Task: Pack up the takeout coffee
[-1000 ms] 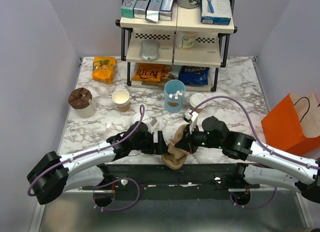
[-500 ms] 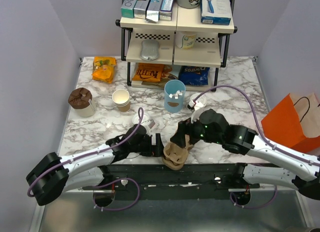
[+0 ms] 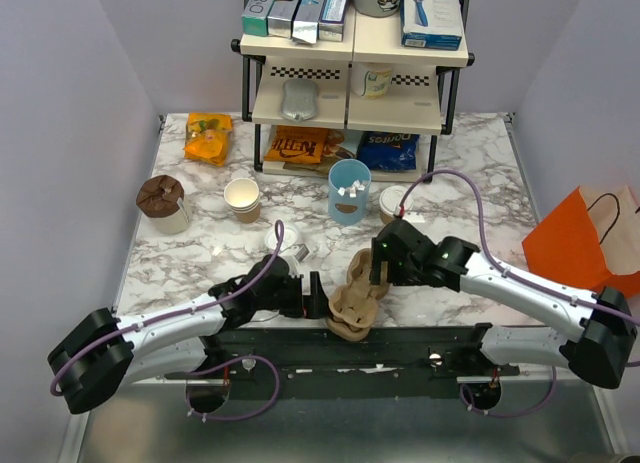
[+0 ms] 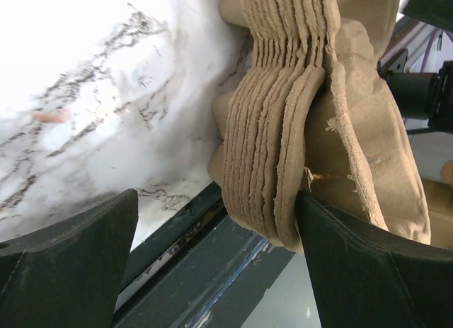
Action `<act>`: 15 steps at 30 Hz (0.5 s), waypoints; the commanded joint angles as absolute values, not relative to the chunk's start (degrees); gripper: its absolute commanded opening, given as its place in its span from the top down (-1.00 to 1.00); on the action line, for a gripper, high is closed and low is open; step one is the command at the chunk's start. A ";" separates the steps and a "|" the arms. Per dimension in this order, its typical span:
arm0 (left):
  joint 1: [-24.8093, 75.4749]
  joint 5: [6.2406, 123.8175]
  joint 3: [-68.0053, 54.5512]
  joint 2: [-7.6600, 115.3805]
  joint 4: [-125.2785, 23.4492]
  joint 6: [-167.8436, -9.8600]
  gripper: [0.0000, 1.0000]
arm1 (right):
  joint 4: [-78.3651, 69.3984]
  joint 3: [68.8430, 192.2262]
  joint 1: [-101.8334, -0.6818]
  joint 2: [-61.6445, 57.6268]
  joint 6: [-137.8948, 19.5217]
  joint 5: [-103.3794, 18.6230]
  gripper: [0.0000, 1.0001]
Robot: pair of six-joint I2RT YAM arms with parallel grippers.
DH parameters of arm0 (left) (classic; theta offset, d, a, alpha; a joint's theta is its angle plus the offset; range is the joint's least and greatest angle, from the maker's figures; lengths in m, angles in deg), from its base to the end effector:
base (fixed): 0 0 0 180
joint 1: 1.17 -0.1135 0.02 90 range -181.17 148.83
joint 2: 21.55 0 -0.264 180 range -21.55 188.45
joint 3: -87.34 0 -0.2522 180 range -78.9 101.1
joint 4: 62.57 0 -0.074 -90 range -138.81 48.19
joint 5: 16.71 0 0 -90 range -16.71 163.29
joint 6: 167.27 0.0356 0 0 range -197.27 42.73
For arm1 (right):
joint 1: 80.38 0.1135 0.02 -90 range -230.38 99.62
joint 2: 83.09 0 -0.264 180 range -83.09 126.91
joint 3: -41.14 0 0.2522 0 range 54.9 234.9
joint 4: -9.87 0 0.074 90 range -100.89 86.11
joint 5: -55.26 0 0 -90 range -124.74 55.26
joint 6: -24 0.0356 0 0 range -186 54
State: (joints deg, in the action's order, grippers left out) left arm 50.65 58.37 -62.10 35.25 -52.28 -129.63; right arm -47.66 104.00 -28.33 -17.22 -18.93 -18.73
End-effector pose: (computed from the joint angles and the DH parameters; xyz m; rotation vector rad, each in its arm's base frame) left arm 0.1095 -0.1540 0.1584 0.1530 2.4996 -1.1941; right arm 0.1413 0.1652 0.2470 -0.0168 2.5881 0.2816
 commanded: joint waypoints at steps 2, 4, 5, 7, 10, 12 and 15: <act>51.92 55.97 -62.55 34.62 -51.55 -127.64 -0.98 | -46.36 101.66 -28.70 -13.75 -17.92 -15.93 -0.70; 52.01 55.97 -62.63 32.87 -49.09 -126.58 -0.98 | -44.68 101.13 -28.97 -13.39 -18.19 -16.54 -0.57; 52.01 57.19 -62.64 31.90 -45.68 -126.14 -0.98 | -42.84 100.96 -29.06 -13.39 -18.97 -16.54 -0.53; 52.01 58.78 -63.16 30.14 -42.76 -125.53 -0.98 | -40.55 100.34 -29.67 -13.31 -20.20 -17.07 -0.34; 52.01 62.21 -62.64 26.28 -35.56 -125.26 -0.98 | -38.87 100.87 -30.37 -12.25 -21.96 -18.04 -0.05; 52.01 63.53 -62.46 23.29 -32.03 -125.87 -0.98 | -37.64 100.96 -30.46 -12.16 -23.63 -18.13 0.14; 51.92 63.88 -62.29 19.68 -29.66 -126.75 -0.98 | -35.88 100.87 -30.99 -11.81 -25.92 -18.65 0.36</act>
